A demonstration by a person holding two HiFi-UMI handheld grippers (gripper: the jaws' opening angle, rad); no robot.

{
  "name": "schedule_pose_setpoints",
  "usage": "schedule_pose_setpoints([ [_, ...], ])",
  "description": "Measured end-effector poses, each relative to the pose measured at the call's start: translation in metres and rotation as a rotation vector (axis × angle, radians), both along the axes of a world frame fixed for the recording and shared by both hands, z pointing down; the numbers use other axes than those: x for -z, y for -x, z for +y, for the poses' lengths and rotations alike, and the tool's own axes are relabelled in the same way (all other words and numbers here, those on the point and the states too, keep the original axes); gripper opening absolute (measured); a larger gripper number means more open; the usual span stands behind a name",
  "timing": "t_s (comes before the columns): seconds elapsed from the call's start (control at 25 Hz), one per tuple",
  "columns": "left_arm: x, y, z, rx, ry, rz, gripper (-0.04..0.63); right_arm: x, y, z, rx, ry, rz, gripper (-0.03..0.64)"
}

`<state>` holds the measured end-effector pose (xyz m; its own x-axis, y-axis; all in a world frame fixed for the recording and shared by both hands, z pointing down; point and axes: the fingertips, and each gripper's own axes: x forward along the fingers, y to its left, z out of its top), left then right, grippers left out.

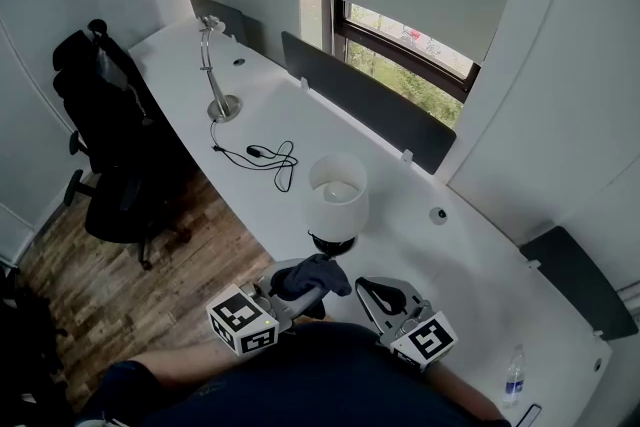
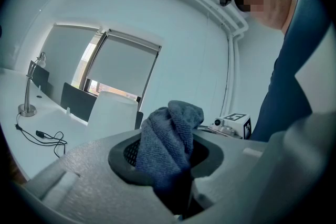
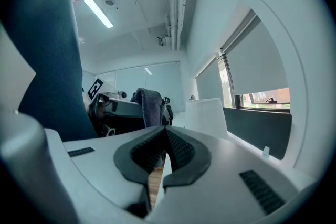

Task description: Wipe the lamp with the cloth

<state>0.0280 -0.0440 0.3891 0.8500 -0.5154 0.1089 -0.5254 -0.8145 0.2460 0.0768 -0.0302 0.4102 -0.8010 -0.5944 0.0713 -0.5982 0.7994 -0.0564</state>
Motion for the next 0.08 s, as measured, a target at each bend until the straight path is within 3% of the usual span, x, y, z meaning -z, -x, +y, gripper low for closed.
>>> schedule_pose_setpoints([
  [0.08, -0.0002, 0.0002, -0.0002, 0.001, 0.001, 0.001, 0.132, -0.0004, 0.0002, -0.0004, 0.0, 0.003, 0.0, 0.011],
])
